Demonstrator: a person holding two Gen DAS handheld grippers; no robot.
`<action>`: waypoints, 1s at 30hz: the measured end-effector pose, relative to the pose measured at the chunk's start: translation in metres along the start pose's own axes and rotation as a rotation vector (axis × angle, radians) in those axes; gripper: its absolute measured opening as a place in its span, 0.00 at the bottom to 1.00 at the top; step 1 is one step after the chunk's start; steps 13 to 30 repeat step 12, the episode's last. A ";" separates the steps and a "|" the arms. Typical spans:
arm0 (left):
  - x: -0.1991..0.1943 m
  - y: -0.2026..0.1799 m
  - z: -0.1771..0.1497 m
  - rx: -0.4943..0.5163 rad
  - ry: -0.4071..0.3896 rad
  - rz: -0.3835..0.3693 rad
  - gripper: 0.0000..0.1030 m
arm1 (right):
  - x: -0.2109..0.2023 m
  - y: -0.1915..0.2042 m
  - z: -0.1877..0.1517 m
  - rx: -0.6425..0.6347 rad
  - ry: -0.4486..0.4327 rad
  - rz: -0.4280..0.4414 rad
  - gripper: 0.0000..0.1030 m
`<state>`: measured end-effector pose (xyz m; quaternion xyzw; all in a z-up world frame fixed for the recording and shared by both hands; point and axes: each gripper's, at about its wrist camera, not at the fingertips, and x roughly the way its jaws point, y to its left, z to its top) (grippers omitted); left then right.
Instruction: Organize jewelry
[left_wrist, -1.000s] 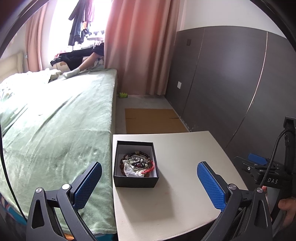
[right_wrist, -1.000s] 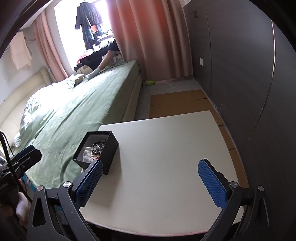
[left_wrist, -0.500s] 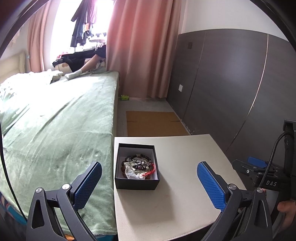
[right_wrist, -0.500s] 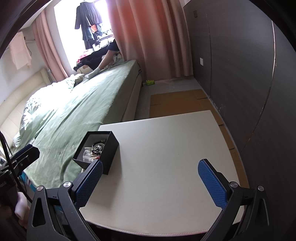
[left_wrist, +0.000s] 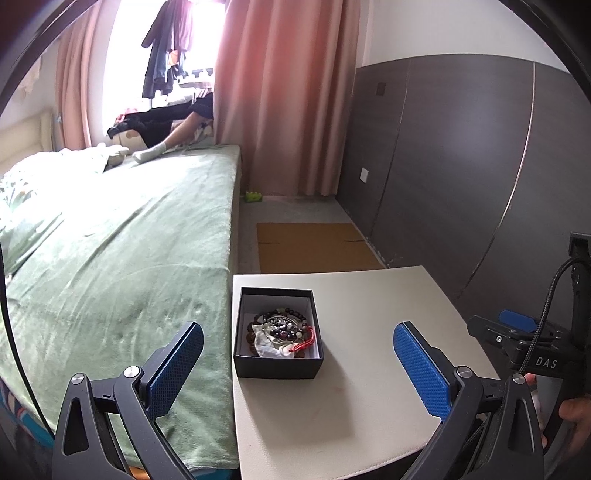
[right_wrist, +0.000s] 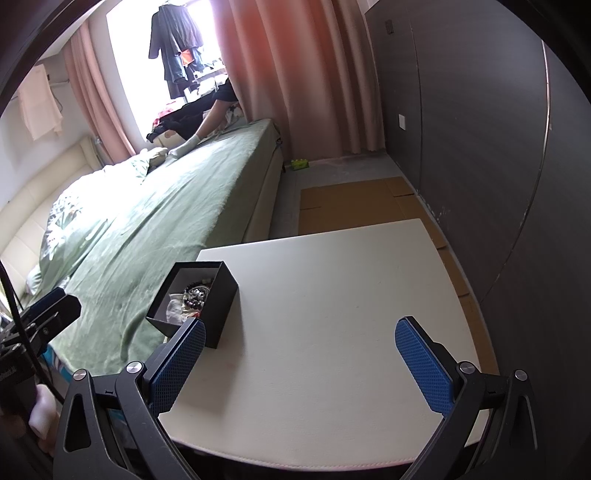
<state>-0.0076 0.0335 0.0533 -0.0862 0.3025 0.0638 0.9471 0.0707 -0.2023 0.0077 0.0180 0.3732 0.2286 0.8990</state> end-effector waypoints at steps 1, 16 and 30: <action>0.000 0.000 0.000 -0.002 0.002 -0.002 1.00 | 0.000 0.000 0.001 -0.001 0.000 0.001 1.00; 0.002 0.001 0.001 -0.003 0.013 -0.003 1.00 | 0.001 0.003 -0.001 0.009 0.008 -0.009 1.00; 0.002 0.001 0.001 -0.003 0.013 -0.003 1.00 | 0.001 0.003 -0.001 0.009 0.008 -0.009 1.00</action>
